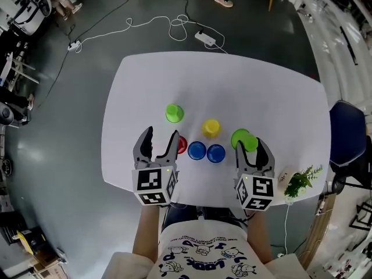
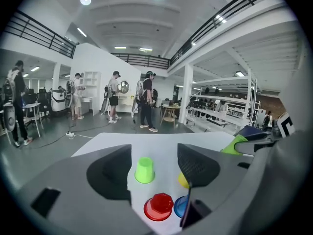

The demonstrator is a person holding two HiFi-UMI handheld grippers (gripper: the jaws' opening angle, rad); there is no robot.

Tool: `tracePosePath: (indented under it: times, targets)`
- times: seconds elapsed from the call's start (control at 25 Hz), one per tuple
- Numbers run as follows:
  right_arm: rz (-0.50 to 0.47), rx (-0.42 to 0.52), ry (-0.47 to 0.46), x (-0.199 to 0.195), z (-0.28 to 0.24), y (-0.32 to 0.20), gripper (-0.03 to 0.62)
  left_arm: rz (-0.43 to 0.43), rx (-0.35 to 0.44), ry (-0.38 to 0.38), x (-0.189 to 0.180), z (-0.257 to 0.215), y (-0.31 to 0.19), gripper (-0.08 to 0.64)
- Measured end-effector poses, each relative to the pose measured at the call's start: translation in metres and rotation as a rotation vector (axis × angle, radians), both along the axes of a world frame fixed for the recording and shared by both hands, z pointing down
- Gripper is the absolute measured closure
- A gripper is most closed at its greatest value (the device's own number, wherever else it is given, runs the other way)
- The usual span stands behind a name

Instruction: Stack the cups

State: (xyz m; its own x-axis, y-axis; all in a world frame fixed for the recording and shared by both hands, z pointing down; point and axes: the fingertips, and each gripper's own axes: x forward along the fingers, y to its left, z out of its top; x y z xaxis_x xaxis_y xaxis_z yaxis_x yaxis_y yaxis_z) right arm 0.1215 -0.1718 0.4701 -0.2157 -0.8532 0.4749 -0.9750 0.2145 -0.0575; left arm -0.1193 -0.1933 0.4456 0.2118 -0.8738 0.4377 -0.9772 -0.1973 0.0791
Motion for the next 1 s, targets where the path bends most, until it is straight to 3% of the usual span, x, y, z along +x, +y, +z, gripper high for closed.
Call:
tracePosePath:
  times: [0.64,1.0]
  targets:
    - [-0.073,-0.123,0.025,-0.079,0.008,0.024,0.342,0.285,-0.134,-0.007,-0.020,0.057,-0.052,0.257]
    - [-0.089,-0.173,0.060,-0.106,0.026,0.031,0.342,0.418,-0.156,-0.074,-0.021,0.079,-0.068,0.253]
